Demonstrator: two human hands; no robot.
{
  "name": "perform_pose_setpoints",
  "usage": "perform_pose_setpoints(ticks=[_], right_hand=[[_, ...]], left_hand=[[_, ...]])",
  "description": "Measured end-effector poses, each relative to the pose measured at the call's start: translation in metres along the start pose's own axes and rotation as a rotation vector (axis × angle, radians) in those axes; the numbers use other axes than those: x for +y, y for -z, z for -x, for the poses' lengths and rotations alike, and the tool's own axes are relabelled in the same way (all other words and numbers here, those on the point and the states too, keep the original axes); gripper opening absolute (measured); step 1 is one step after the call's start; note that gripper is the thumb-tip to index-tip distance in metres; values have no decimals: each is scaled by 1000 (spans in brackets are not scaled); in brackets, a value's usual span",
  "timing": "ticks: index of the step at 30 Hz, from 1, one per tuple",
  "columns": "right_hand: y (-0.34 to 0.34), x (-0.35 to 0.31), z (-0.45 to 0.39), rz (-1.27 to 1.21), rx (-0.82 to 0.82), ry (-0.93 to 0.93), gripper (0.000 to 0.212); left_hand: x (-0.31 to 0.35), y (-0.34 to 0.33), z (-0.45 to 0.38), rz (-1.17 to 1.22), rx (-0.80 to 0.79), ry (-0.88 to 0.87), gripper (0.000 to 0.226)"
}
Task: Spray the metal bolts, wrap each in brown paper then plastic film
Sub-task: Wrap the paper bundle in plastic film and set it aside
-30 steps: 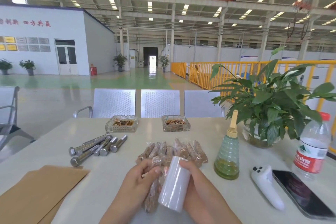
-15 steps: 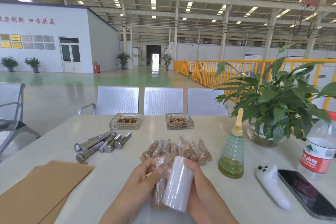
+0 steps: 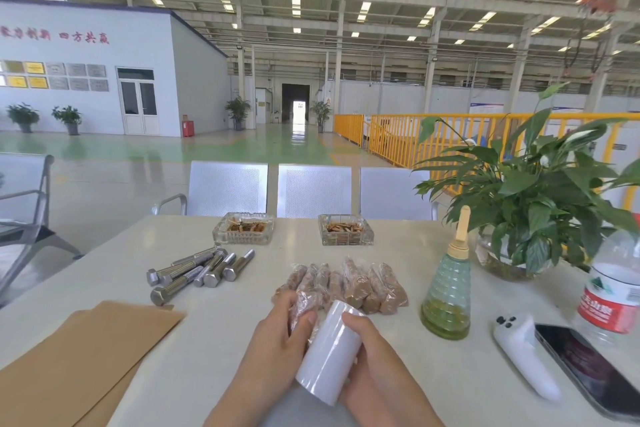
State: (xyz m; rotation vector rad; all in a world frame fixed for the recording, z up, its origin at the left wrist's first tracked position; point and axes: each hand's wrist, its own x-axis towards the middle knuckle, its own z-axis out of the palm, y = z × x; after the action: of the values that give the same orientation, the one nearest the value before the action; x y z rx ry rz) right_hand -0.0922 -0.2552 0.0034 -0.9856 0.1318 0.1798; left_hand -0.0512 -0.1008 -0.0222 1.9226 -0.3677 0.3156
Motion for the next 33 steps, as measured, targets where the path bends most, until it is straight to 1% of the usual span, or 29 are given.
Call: perform_pose_setpoints(ticks=[2,4,5,6,8,10,12,15,16,17,19,20,21,23,26,28,29,31,32,33], right_hand=[[-3,1,1,-28,16,-4,65],[-5,2,3,-21,29,15,60],[-4,1,4,17,49,23,58],[-1,-1,4,59,68,25,56],[5,-7,6,119,82,13,53],[11,-14,7,167,61,5,52],[13,-19,7,194,51,0,50],[12,-23,5,134,61,-25,35],[11,-24,3,103,61,-38,32],[11,-23,3,76,62,-50,32],[11,-21,1,26,41,-61,36],[10,-19,1,3,18,-66,37],[8,-18,1,-15,5,-67,36],[6,-17,0,-24,-5,-51,37],[4,-14,-2,15,-49,-4,41],[4,-13,-3,57,-71,7,33],[4,-14,-3,68,-72,10,29],[5,-15,-2,71,-64,21,27],[5,-18,-2,72,-66,27,28],[6,-20,0,78,-73,23,29]], left_hand=[[2,-4,0,112,-33,101,15],[5,-1,-1,323,-92,236,24],[4,2,0,424,-157,252,29],[2,6,0,487,-217,223,35],[-1,13,1,536,-280,151,40],[-3,14,-2,486,-227,117,41],[-2,12,-5,392,-150,95,31],[0,11,-9,283,-83,110,12],[-1,12,-9,238,-83,117,22],[1,12,-7,210,-92,114,25],[4,8,-3,99,-72,55,7],[5,5,-1,15,-40,21,5],[5,2,0,-55,-2,-4,12],[7,-3,0,-99,46,-17,18],[4,-5,-1,-156,131,1,14],[4,-5,-1,-122,141,39,7],[5,-5,-2,-68,118,84,10],[5,0,-4,117,47,208,28],[4,3,-5,224,7,252,33],[5,7,-4,301,-22,272,31]])
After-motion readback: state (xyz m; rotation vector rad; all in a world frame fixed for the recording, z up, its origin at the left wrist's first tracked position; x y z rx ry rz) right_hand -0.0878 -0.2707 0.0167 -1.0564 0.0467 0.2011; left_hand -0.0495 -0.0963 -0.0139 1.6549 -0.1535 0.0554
